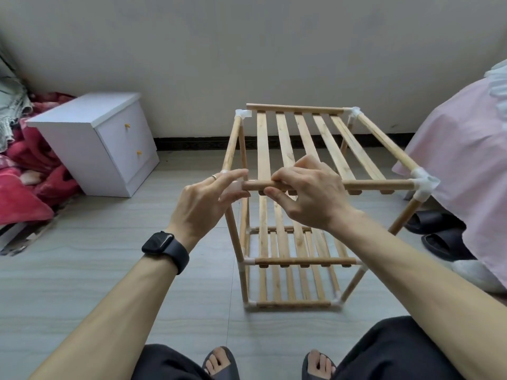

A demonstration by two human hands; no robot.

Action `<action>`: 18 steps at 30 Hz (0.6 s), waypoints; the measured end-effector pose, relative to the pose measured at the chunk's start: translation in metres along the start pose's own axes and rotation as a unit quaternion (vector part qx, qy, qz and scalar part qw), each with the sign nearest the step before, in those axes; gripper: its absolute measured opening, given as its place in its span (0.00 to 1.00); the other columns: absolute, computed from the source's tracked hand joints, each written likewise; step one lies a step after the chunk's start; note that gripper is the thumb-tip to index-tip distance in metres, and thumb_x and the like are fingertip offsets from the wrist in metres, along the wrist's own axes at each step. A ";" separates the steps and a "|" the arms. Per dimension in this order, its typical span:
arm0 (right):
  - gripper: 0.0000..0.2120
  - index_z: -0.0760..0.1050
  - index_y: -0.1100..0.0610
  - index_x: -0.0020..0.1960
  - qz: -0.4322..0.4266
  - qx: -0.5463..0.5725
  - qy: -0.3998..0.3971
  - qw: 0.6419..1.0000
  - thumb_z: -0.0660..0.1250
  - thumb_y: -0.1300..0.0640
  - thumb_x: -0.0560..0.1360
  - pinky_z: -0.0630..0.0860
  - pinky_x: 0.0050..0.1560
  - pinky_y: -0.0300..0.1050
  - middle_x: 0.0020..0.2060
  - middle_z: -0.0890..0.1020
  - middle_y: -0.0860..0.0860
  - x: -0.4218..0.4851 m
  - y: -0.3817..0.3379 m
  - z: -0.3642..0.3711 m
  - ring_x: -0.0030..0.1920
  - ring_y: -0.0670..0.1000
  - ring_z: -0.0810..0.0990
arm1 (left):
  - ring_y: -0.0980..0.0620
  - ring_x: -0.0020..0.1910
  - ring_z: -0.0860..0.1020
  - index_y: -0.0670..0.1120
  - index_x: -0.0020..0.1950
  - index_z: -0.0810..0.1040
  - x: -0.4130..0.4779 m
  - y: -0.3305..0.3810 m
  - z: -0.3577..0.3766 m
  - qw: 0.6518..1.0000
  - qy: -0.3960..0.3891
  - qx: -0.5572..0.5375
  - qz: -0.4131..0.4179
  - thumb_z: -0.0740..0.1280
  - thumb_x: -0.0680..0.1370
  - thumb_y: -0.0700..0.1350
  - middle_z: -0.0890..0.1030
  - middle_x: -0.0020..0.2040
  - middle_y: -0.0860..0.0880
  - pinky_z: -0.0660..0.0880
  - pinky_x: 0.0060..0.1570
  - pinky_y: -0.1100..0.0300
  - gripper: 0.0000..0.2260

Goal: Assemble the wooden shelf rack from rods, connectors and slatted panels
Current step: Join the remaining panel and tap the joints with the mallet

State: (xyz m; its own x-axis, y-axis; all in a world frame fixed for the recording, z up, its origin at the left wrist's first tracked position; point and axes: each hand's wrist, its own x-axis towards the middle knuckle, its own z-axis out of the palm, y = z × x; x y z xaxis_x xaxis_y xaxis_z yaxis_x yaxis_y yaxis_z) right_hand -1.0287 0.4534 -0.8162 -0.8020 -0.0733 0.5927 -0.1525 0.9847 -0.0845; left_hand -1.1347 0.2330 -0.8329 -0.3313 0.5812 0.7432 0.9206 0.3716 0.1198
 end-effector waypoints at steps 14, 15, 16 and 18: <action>0.19 0.75 0.50 0.38 0.066 0.034 0.052 0.996 0.58 0.39 0.79 0.65 0.45 0.46 0.30 0.75 0.43 0.006 0.016 0.005 0.42 0.48 0.73 | 0.48 0.35 0.84 0.40 0.57 0.84 0.012 0.047 0.012 0.999 0.018 -0.025 0.014 0.76 0.75 0.44 0.86 0.43 0.44 0.83 0.36 0.55 0.14; 0.18 0.76 0.50 0.38 0.110 0.055 0.072 0.990 0.58 0.40 0.78 0.65 0.48 0.47 0.31 0.74 0.42 0.007 0.027 0.001 0.44 0.48 0.73 | 0.49 0.35 0.84 0.41 0.58 0.84 0.017 0.058 0.014 0.999 0.001 -0.047 0.008 0.75 0.76 0.45 0.86 0.43 0.45 0.83 0.36 0.54 0.13; 0.15 0.77 0.50 0.40 0.148 0.071 0.083 0.983 0.61 0.42 0.77 0.64 0.50 0.48 0.34 0.76 0.42 0.006 0.039 -0.003 0.46 0.49 0.74 | 0.50 0.36 0.84 0.42 0.60 0.83 0.023 0.069 0.016 0.996 -0.031 -0.080 -0.002 0.73 0.78 0.46 0.86 0.43 0.46 0.83 0.37 0.53 0.13; 0.07 0.80 0.51 0.44 0.206 0.086 0.074 0.972 0.67 0.48 0.75 0.65 0.56 0.51 0.45 0.79 0.46 0.004 0.057 -0.016 0.54 0.52 0.75 | 0.54 0.38 0.84 0.46 0.64 0.81 0.038 0.085 0.019 0.984 -0.120 -0.128 -0.015 0.67 0.82 0.50 0.86 0.44 0.49 0.82 0.40 0.55 0.14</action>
State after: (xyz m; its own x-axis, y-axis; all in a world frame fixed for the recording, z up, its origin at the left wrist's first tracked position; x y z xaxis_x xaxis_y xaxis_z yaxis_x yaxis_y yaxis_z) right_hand -1.0314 0.5121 -0.8054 -0.7249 0.3584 0.5883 0.0603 0.8837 -0.4641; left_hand -1.0730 0.3009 -0.8069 -0.3708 0.7387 0.5629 0.9211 0.2149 0.3247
